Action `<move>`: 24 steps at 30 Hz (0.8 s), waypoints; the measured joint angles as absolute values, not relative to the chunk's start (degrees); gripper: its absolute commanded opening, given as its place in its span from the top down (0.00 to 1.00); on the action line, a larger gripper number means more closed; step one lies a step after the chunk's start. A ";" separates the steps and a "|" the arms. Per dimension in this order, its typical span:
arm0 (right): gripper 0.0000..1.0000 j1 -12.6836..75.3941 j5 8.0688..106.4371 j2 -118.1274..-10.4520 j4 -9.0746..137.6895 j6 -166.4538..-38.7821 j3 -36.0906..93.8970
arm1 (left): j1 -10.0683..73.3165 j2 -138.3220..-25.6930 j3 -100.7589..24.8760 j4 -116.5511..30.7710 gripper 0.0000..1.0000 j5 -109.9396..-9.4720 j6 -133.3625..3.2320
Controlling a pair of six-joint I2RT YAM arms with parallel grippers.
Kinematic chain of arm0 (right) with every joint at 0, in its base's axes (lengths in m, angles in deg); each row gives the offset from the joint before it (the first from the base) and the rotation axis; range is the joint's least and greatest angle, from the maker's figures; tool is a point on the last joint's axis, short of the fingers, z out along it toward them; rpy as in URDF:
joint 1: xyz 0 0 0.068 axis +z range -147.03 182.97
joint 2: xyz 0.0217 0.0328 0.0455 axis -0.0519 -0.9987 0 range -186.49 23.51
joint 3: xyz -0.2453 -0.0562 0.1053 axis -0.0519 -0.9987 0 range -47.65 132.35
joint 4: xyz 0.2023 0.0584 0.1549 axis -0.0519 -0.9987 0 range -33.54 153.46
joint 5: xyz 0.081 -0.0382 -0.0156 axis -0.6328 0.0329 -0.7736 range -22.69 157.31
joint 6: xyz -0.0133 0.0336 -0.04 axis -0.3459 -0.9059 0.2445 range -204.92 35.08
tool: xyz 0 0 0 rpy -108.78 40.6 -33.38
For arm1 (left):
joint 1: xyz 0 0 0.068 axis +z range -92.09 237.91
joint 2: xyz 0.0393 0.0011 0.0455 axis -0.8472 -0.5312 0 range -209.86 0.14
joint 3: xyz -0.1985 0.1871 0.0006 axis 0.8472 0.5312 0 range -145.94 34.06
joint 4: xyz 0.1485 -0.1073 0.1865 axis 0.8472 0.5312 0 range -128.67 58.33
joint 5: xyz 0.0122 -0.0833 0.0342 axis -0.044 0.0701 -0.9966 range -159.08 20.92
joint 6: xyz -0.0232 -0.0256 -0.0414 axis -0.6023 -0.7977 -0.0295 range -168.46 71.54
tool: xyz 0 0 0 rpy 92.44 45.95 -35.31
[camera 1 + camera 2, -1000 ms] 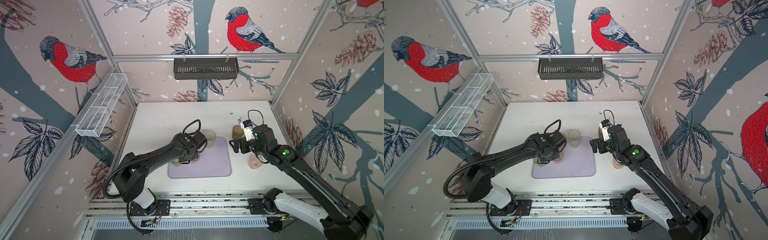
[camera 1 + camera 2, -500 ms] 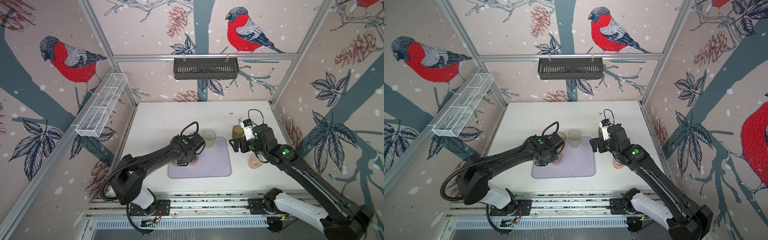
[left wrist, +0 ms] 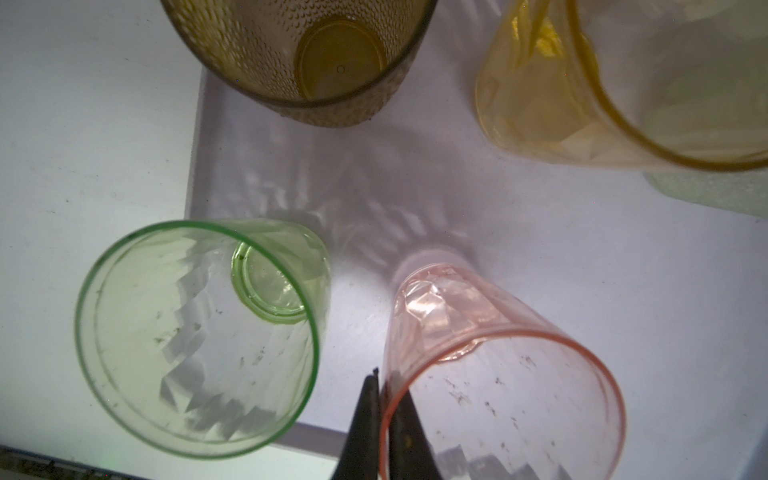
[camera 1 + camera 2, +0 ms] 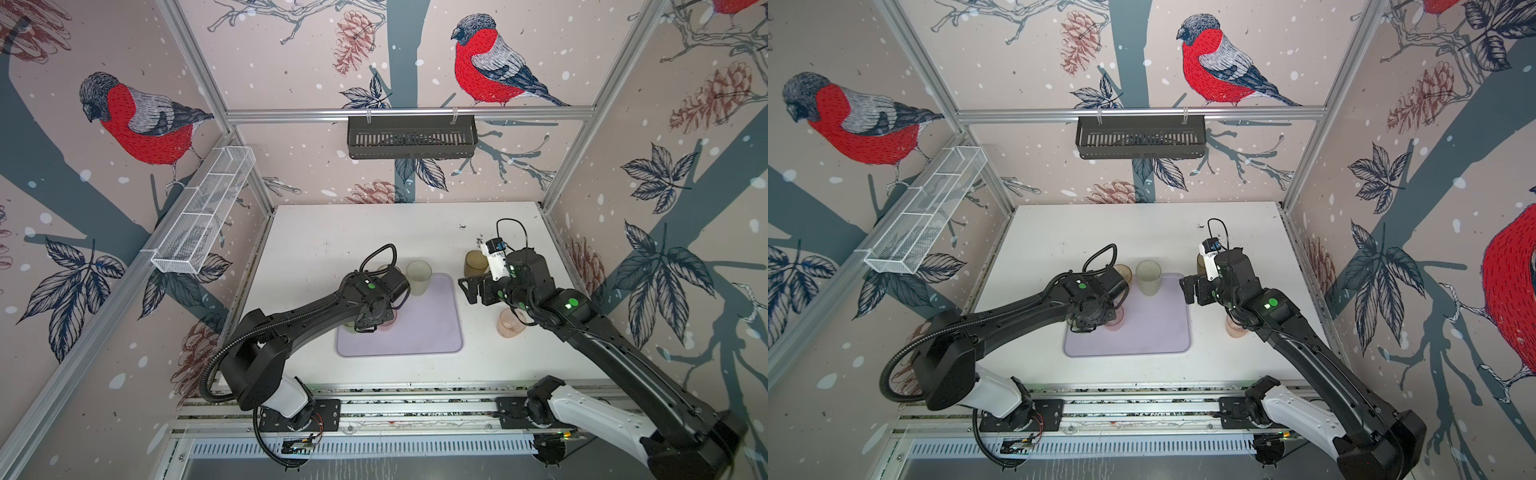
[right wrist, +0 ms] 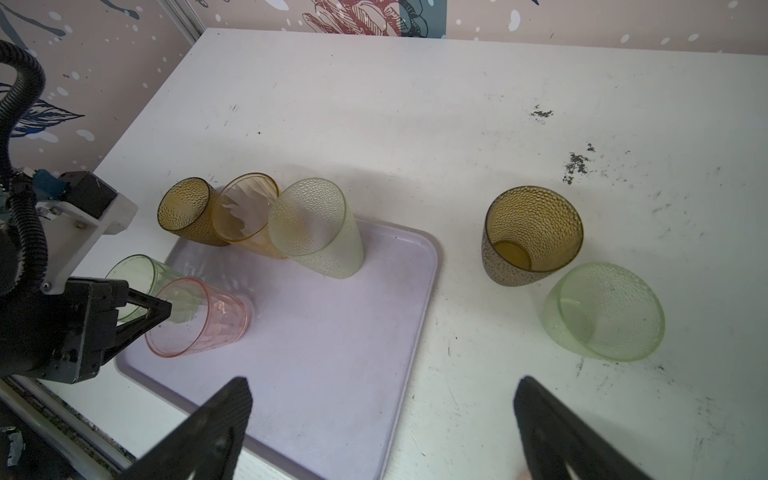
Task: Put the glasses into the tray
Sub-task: 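Lower the pink glass onto the tray beside the small green glass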
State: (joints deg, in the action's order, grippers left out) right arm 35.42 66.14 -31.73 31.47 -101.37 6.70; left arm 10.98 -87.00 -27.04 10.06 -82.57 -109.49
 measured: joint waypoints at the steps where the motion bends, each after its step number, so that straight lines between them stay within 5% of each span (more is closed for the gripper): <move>1: 0.00 35.42 66.16 -31.73 31.47 -101.37 6.70 | 10.98 -87.00 -27.04 10.06 0.99 -82.57 -109.49; 24: 0.00 35.44 66.42 -31.51 31.82 -101.32 6.68 | 10.98 -87.33 -26.50 10.02 0.90 -82.60 -109.65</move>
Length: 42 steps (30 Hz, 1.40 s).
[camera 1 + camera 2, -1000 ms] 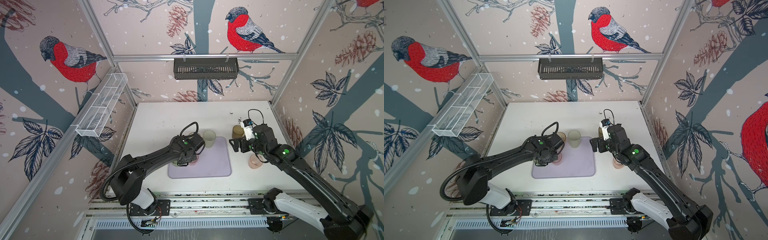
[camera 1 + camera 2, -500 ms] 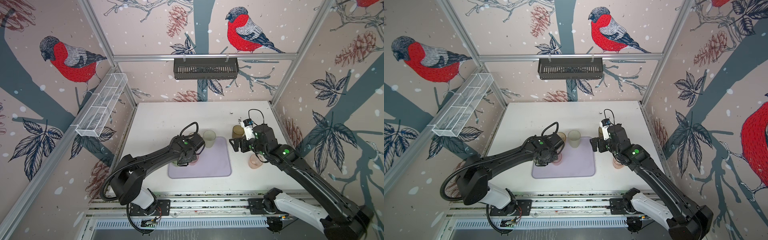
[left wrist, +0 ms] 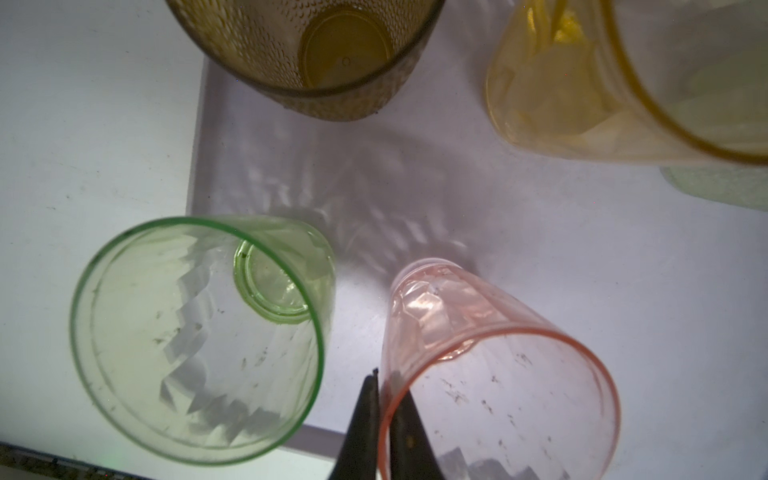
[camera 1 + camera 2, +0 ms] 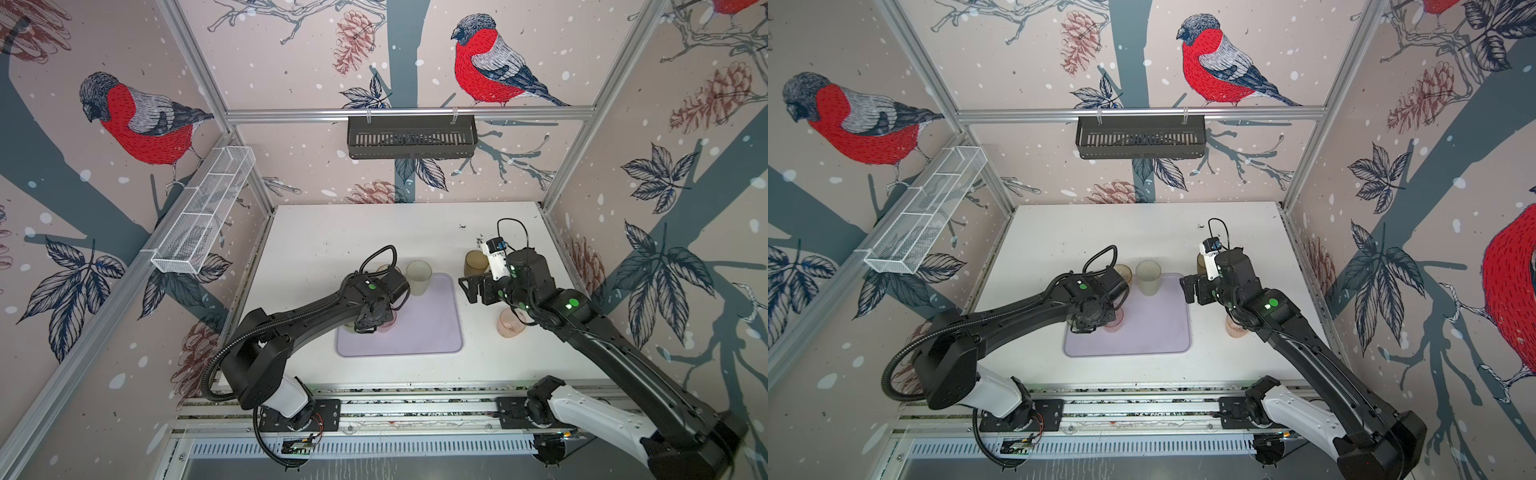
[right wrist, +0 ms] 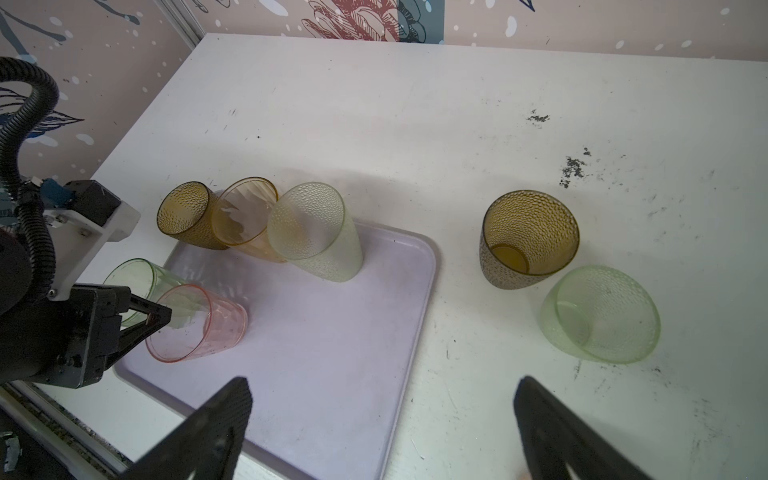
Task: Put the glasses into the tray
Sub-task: 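Lower the pink glass onto the tray beside the small green glass, then open the left gripper and raise it while the right moves toward the peach glass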
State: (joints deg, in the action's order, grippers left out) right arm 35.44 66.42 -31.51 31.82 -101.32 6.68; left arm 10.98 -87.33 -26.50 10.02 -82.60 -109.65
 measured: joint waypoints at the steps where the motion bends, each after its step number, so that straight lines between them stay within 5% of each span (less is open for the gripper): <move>1: 0.00 35.44 66.44 -31.51 31.82 -101.32 6.68 | 10.98 -87.33 -26.50 10.02 0.90 -82.60 -109.67; 20: 0.00 35.48 67.51 -30.70 31.82 -101.19 6.70 | 10.84 -87.43 -28.40 10.69 0.76 -82.79 -109.71; 42: 0.00 28.38 70.53 -29.55 23.08 -101.30 13.06 | 0.35 -90.52 -48.64 24.25 0.58 -85.85 -115.66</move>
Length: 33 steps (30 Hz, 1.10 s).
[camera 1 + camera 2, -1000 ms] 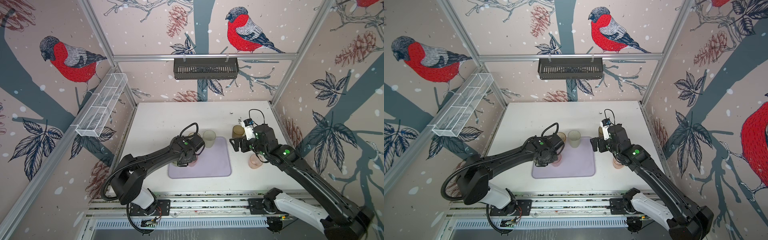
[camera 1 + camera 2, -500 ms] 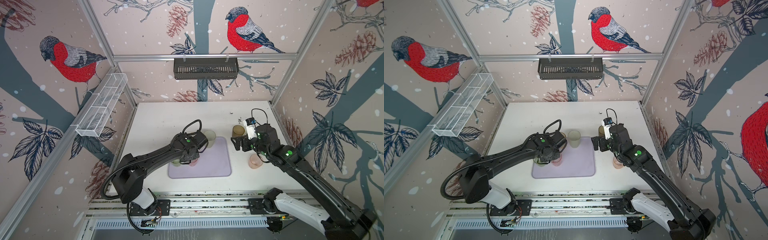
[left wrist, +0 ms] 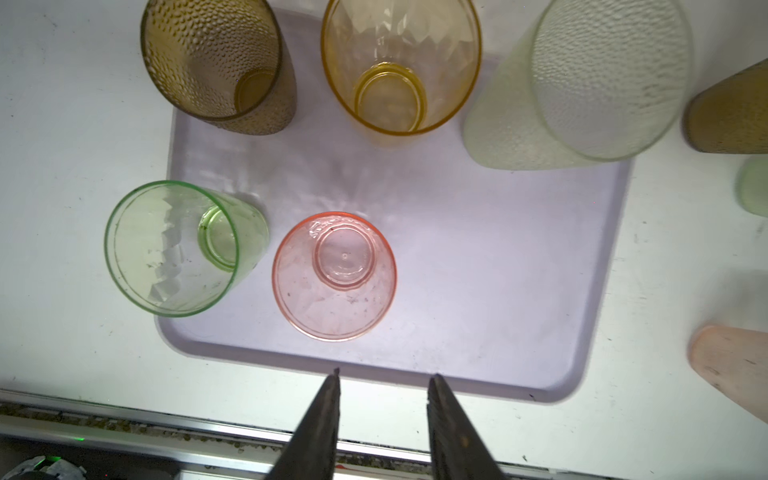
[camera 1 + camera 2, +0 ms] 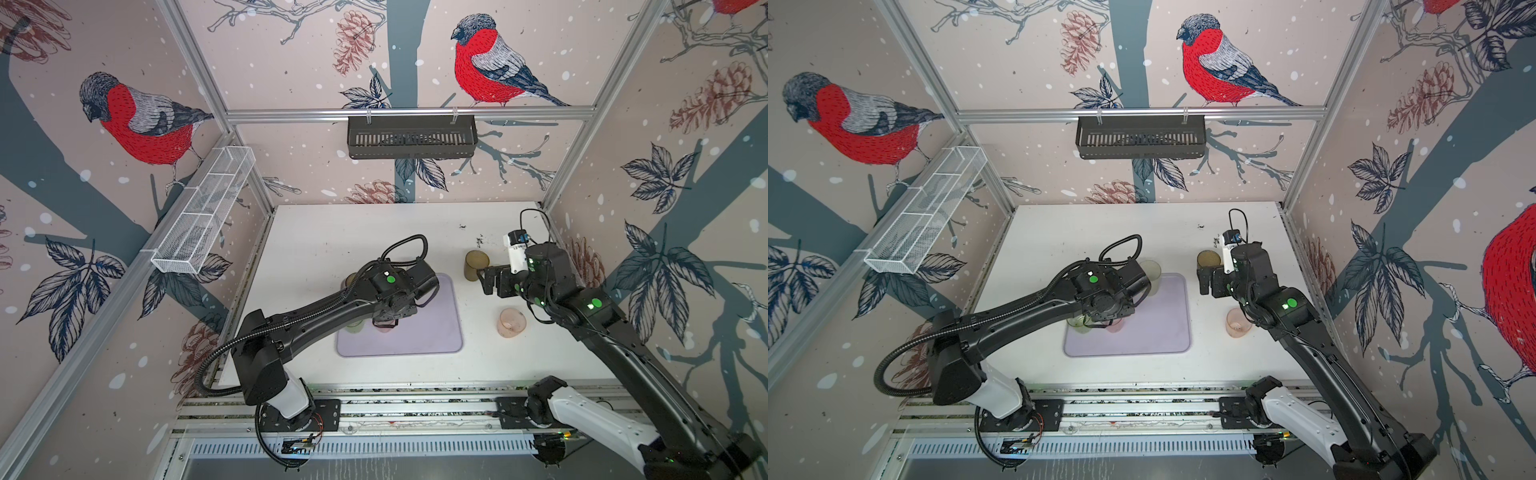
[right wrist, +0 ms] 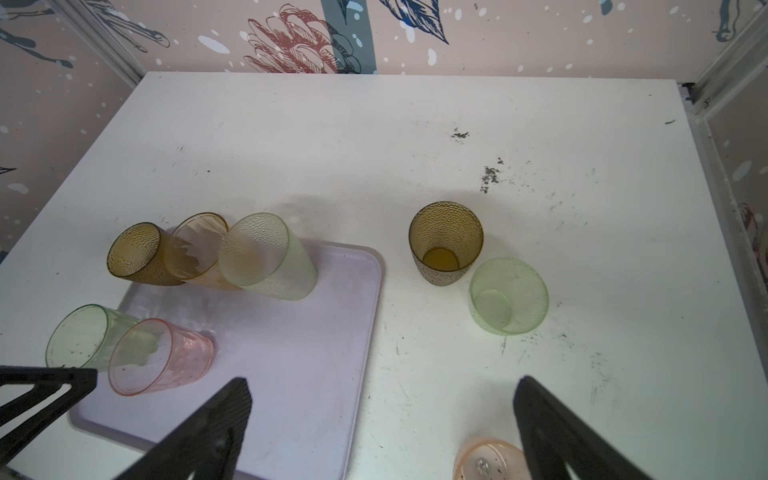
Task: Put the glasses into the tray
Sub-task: 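Open the left gripper and raise it while the right moves toward the peach glass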
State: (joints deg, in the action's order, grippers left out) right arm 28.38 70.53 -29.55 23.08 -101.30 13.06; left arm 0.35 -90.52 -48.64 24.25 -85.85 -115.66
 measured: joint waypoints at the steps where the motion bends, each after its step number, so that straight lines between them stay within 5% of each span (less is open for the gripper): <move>1: 0.00 27.33 70.42 -29.52 22.03 -101.41 13.50 | 0.24 -90.52 -49.25 24.33 0.56 -85.72 -115.57; 14: 0.00 20.69 70.66 -29.33 10.68 -106.76 15.05 | 0.11 -88.24 -52.13 19.35 0.46 -81.33 -103.70; 25: 0.00 20.34 73.26 -29.00 4.30 -114.79 11.97 | 0.18 -73.49 -37.14 6.65 0.20 -74.33 -92.82; 30: 0.01 19.75 72.87 -28.78 4.67 -116.47 8.12 | 0.86 -72.66 -36.29 4.16 0.03 -72.15 -90.02; 33: 0.01 17.98 71.53 -28.74 5.26 -116.75 5.63 | 1.69 -73.10 -37.62 3.79 0.01 -71.06 -88.80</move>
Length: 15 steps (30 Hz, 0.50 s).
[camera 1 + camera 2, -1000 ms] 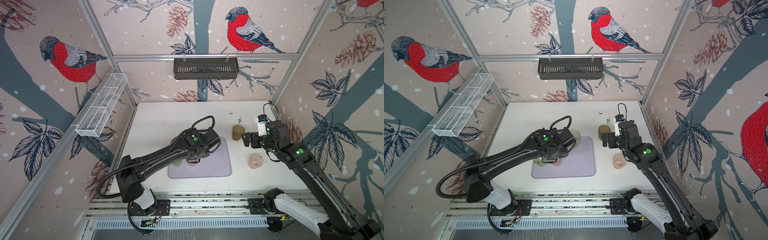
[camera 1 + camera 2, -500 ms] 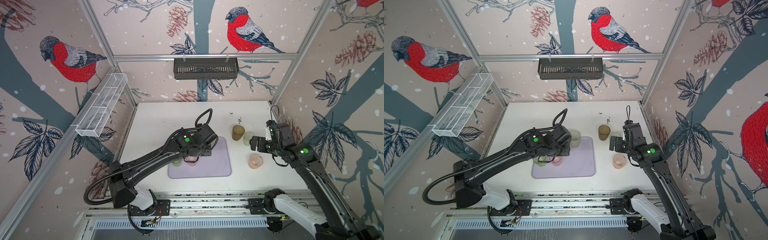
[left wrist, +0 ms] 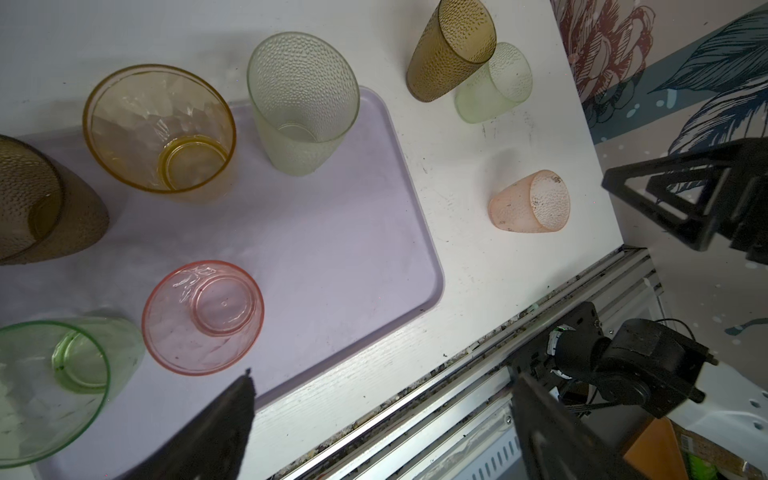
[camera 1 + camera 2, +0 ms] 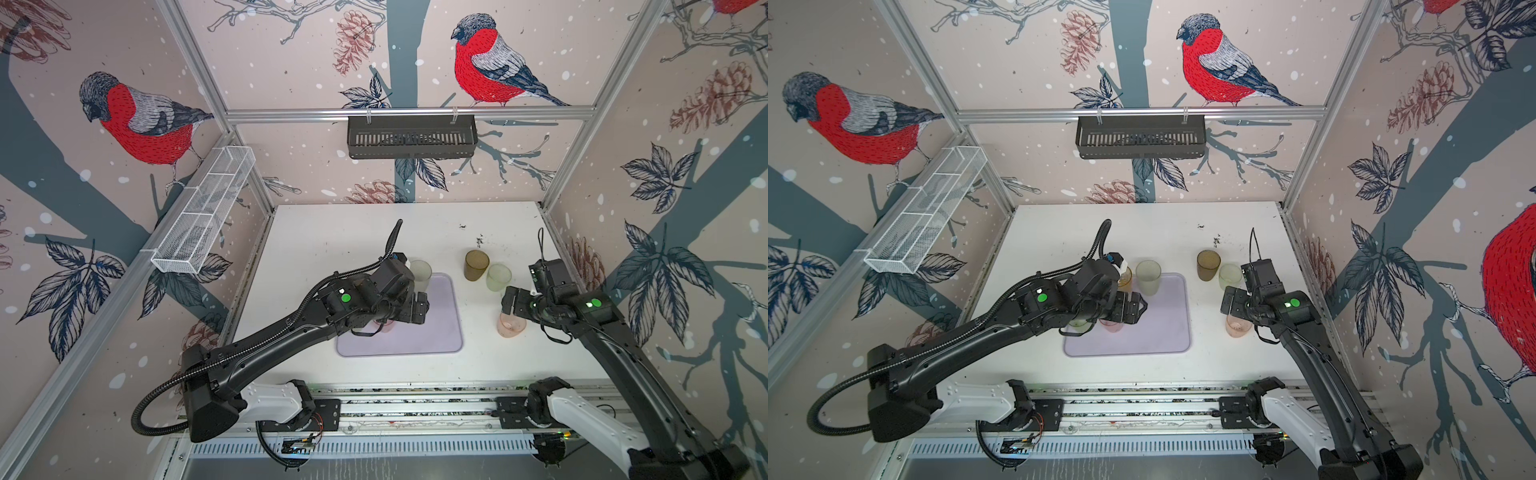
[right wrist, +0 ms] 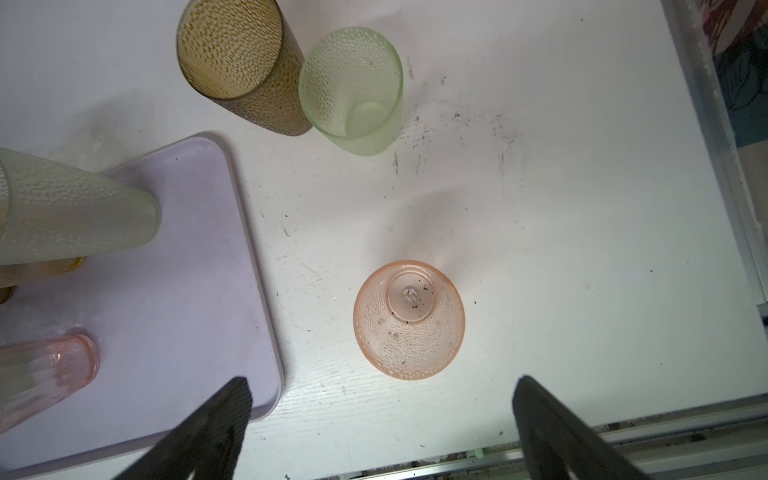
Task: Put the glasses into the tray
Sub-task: 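Open the left gripper and raise it while the right moves toward the peach glass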
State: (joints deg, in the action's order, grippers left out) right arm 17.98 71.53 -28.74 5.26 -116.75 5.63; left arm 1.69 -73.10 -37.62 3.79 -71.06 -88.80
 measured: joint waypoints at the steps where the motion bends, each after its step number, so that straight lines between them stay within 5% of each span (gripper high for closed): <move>1: 0.01 17.19 71.34 -28.56 5.48 -116.80 4.84 | 2.08 -73.47 -38.08 3.52 0.01 -70.75 -88.49; 15: 0.09 2.83 63.54 -27.89 11.08 -116.71 -3.12 | 4.20 -76.88 -37.58 -1.57 0.01 -66.92 -86.98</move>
